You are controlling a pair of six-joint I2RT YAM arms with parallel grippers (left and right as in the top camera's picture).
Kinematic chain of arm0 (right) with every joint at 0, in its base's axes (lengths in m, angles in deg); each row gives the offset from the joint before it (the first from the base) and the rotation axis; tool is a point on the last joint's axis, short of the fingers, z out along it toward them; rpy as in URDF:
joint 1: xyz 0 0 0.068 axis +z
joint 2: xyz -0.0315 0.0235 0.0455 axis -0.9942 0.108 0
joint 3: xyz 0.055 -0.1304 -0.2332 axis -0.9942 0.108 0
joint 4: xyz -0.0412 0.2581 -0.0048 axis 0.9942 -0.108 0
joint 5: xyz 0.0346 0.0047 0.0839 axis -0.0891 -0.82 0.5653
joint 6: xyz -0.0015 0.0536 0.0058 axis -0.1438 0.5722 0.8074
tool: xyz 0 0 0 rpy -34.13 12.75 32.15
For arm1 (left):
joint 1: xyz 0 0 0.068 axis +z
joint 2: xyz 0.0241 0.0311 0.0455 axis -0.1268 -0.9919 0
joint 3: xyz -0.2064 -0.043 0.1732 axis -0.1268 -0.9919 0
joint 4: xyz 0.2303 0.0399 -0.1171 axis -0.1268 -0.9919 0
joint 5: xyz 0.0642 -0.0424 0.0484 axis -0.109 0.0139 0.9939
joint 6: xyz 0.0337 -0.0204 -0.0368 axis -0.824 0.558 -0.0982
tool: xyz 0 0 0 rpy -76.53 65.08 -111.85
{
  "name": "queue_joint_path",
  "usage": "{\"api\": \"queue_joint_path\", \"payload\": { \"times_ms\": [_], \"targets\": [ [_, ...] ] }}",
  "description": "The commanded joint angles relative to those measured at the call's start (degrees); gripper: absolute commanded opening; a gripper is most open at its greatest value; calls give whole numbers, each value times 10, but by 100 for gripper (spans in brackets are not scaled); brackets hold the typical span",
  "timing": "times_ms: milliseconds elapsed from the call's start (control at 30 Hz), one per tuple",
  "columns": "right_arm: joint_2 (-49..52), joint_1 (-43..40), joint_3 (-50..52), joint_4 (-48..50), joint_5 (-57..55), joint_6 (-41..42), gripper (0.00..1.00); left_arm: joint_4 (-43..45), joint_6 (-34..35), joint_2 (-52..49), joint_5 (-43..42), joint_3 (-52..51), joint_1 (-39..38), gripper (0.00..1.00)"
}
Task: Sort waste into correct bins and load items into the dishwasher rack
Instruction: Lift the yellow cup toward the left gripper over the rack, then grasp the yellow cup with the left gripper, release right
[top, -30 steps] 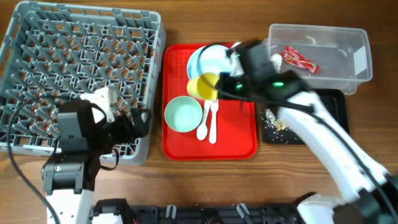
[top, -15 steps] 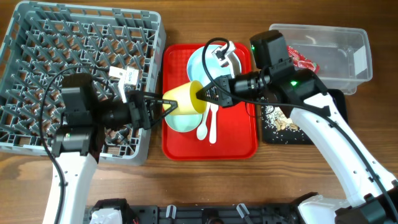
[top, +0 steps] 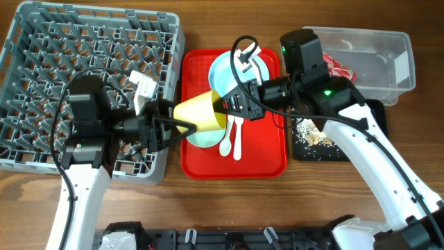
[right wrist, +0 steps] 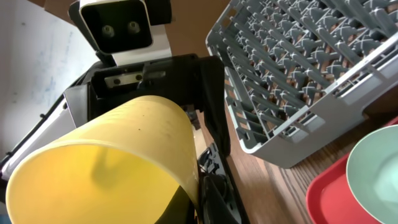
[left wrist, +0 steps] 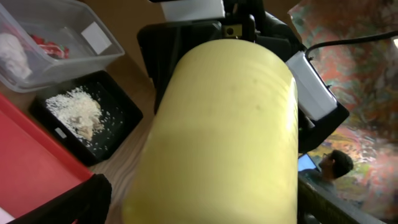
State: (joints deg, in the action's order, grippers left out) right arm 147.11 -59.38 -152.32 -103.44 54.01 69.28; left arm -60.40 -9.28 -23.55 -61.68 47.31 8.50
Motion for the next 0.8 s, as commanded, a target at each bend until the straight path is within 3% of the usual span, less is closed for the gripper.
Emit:
{"api": "queue_joint_path", "payload": {
  "times_ms": [0,367,533,767],
  "targets": [
    [2,3,-4,5,23,3,4,14,7,-1,-20,6,-21,92],
    [2,3,-4,4,23,5,4,116,86,-1,-16,6,-34,90],
    [2,3,-4,4,21,5,4,125,96,-1,-16,6,-34,80],
    [2,3,-4,4,21,5,4,125,96,-1,-16,6,-34,55]
  ]
}}
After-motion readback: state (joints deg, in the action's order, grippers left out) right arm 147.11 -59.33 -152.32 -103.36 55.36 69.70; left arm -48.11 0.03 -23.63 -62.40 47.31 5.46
